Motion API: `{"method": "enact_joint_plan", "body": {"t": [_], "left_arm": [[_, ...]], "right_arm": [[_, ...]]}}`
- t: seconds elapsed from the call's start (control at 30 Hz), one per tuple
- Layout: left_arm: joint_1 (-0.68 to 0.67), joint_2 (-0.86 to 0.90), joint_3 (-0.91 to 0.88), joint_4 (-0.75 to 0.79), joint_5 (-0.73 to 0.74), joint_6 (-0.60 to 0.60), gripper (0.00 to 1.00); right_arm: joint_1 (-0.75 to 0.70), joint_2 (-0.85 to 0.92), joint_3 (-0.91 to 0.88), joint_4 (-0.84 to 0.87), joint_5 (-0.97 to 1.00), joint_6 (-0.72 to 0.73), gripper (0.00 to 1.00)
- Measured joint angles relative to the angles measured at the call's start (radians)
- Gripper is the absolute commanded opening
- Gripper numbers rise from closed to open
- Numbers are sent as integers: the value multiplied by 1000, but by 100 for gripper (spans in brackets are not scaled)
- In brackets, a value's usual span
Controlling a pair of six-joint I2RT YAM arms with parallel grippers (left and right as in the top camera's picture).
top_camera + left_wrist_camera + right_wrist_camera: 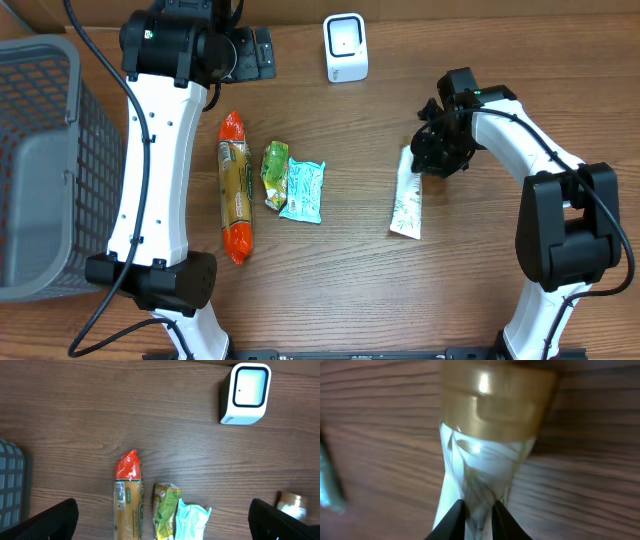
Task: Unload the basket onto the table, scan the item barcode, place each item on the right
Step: 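Lift the tube with the right gripper and rotate it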
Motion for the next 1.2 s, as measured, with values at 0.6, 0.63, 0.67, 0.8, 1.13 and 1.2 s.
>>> {"method": "enact_joint_plan", "body": {"t": [0.6, 0.63, 0.67, 0.8, 1.13, 1.2], "left_arm": [[0, 0, 0, 0, 0, 0, 100], [0, 0, 0, 0, 0, 0, 100], [0, 0, 0, 0, 0, 0, 100], [0, 0, 0, 0, 0, 0, 100], [0, 0, 0, 0, 0, 0, 100], [0, 0, 0, 1, 0, 0, 100]], "right_arm": [[-73, -21, -57, 35, 81, 63, 4], [-74, -30, -57, 35, 77, 65, 4], [-77, -36, -59, 35, 65, 69, 4], [-80, -37, -66, 47, -10, 54, 4], [-70, -11, -97, -30, -628, -329, 4], [-70, -11, -128, 25, -662, -369, 4]]}}
